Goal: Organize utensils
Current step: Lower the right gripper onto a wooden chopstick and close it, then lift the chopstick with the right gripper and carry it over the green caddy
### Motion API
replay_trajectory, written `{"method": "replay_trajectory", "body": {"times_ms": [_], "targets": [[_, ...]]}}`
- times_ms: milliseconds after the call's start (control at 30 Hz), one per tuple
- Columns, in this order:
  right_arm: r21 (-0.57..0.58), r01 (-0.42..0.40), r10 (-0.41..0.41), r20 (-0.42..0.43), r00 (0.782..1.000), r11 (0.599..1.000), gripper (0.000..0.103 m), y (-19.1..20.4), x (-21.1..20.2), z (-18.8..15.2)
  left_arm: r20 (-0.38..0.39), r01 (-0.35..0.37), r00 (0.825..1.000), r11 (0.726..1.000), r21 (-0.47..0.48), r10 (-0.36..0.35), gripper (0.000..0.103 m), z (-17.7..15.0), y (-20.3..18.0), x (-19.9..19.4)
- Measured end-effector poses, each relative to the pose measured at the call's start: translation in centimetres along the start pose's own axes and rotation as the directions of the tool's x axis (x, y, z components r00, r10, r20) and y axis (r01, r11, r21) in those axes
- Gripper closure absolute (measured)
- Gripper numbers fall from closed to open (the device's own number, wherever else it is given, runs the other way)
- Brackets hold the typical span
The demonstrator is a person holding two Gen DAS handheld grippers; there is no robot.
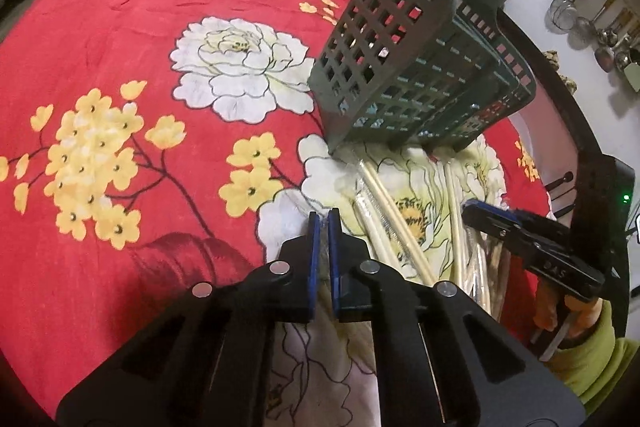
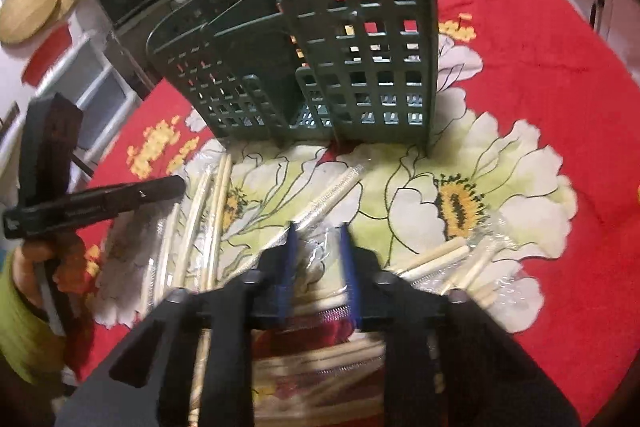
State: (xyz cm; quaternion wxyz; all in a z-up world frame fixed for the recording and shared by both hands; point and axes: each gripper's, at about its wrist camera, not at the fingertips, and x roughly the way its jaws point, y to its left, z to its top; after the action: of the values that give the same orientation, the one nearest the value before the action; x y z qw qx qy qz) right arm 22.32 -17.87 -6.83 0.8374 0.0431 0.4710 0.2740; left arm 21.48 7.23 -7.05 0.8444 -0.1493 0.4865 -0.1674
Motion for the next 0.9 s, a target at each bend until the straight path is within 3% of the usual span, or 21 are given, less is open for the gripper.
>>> {"method": "replay_trajectory", "body": {"times_ms": [67, 533, 800, 900], "targets": [[0.007, -0.012, 0.012, 0.011, 1.000, 1.000, 0.095, -0.2, -0.5, -0.1, 0.006, 0.010, 1.000, 1.000, 0.002, -0.010, 0.101, 0.3, -0.1, -0.1], [-0.023, 0.022, -0.020, 0.096, 0.995, 0.999, 0.096, 0.1, -3.8, 0.2, 0.003, 0.077, 0.997, 0.997, -0.009, -0.077, 0.101, 1.6, 2.2, -1.8], [-0.085, 0.035, -0.020, 0.168, 0.986, 0.996, 0.097, 2.3, -6.3, 0.7, -0.006, 0.129, 0.992, 0.992, -0.007, -0.129, 0.101, 1.8, 3.4, -3.1], [-0.109, 0.044, -0.022, 0.193, 0.981, 0.993, 0.097, 3.3, -7.2, 0.9, 0.011, 0.095, 0.995, 0.995, 0.009, -0.096, 0.102, 2.0, 3.5, -4.0]]}}
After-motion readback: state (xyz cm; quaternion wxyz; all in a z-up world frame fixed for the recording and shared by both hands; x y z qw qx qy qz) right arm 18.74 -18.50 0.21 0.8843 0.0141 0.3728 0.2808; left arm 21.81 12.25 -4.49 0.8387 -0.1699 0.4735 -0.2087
